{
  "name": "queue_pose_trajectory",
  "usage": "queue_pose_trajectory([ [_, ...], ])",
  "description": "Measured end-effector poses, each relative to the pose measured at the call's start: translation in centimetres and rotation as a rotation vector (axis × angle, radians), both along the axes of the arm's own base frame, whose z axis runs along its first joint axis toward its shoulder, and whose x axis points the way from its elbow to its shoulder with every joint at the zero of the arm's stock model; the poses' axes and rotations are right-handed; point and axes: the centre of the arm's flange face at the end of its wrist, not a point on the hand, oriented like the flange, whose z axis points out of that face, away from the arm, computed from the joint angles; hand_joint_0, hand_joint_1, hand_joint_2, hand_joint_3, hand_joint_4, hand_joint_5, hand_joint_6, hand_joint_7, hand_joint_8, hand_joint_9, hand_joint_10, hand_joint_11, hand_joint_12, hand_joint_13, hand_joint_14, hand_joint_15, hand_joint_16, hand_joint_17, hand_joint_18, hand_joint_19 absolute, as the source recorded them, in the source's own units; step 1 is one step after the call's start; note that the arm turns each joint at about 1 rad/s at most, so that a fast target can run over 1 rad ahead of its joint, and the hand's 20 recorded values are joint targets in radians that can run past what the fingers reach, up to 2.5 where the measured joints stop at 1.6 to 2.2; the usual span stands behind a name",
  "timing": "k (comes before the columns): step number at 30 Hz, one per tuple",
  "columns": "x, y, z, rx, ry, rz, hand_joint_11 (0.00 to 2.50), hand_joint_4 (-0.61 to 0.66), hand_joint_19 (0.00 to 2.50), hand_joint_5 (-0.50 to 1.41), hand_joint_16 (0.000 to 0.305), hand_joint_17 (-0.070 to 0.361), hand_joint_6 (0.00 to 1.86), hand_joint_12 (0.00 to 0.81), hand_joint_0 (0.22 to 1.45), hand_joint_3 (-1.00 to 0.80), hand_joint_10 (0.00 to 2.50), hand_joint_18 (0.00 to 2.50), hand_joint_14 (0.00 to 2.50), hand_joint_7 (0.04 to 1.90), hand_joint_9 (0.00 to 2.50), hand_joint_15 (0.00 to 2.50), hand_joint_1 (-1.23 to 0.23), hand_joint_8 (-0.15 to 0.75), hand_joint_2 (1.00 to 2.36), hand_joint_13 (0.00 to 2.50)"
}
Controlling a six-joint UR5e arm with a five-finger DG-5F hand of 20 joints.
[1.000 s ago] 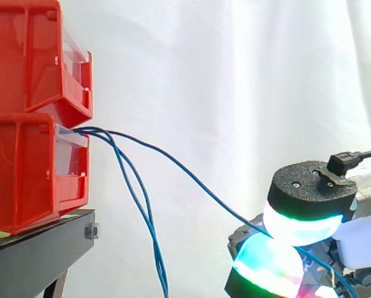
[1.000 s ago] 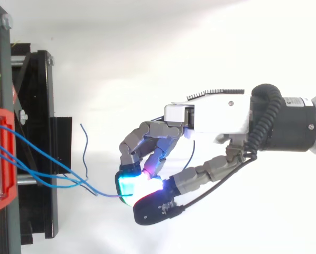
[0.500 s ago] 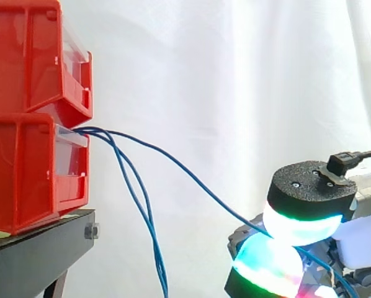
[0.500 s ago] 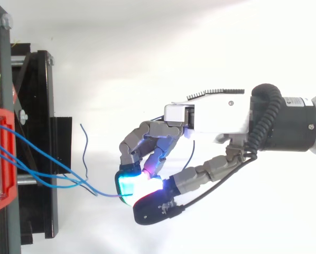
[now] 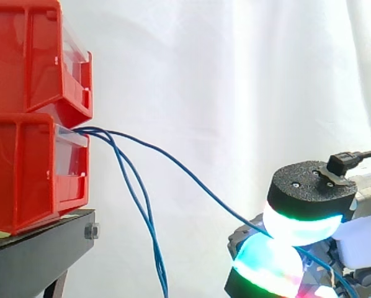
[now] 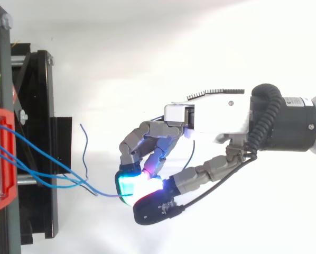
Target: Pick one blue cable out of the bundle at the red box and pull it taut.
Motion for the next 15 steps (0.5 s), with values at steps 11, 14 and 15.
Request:
queue_pose_trajectory([
  [11, 0.00, 0.00, 0.00, 0.000, 0.000, 0.000, 1.12, -0.11, 0.14, -0.11, 0.066, 0.149, 0.92, 0.406, 0.66, 0.11, 0.01, 0.47, 0.01, 1.22, 1.03, 0.29, -0.86, 0.409, 1.00, 0.58],
  [14, 0.00, 0.00, 0.00, 0.000, 0.000, 0.000, 1.12, -0.12, 0.14, -0.11, 0.066, 0.148, 0.92, 0.404, 0.66, 0.11, 0.01, 0.47, 0.01, 1.22, 1.03, 0.29, -0.86, 0.408, 1.00, 0.58],
  [15, 0.00, 0.00, 0.00, 0.001, 0.000, 0.000, 1.12, -0.12, 0.14, -0.11, 0.066, 0.148, 0.92, 0.406, 0.66, 0.11, 0.01, 0.47, 0.01, 1.22, 1.03, 0.29, -0.86, 0.409, 1.00, 0.58],
])
